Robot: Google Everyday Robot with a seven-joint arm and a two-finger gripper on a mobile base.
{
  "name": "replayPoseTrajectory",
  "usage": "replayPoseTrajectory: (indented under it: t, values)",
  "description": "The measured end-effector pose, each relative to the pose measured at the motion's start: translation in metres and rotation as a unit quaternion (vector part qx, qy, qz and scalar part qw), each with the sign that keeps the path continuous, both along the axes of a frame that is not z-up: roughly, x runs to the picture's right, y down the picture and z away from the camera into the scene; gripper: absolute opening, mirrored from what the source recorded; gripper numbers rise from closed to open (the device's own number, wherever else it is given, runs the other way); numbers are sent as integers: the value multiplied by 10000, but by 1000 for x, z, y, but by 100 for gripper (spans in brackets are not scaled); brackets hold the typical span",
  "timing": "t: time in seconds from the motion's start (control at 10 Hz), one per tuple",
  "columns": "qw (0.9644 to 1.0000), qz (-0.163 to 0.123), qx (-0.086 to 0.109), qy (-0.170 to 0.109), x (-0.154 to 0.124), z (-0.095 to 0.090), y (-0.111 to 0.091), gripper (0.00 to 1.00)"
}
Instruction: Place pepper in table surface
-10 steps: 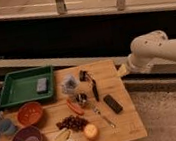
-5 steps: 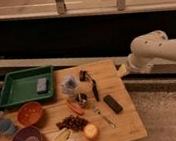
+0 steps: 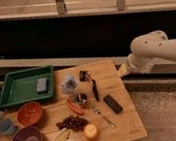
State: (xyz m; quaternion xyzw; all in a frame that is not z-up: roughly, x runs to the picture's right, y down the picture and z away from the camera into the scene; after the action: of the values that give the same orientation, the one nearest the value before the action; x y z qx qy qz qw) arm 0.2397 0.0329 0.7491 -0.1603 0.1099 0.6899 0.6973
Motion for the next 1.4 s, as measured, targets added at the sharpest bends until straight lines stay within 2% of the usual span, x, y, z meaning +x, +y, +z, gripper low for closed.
replayPoseTrajectory:
  t: [0.8, 0.9, 1.1, 1.2, 1.3, 1.4]
  values:
    - [10000, -7, 5, -18, 0, 0, 0, 80]
    - [9999, -94, 45, -66, -2, -1, 1, 80]
    - [9981, -524, 238, -226, -16, -7, 5, 80]
    - [9955, -791, 272, -446, -35, -13, 5, 80]
    - [9947, -846, 260, -523, -42, -14, 6, 80]
    - [9903, -1116, 230, -793, -75, -21, 6, 80]
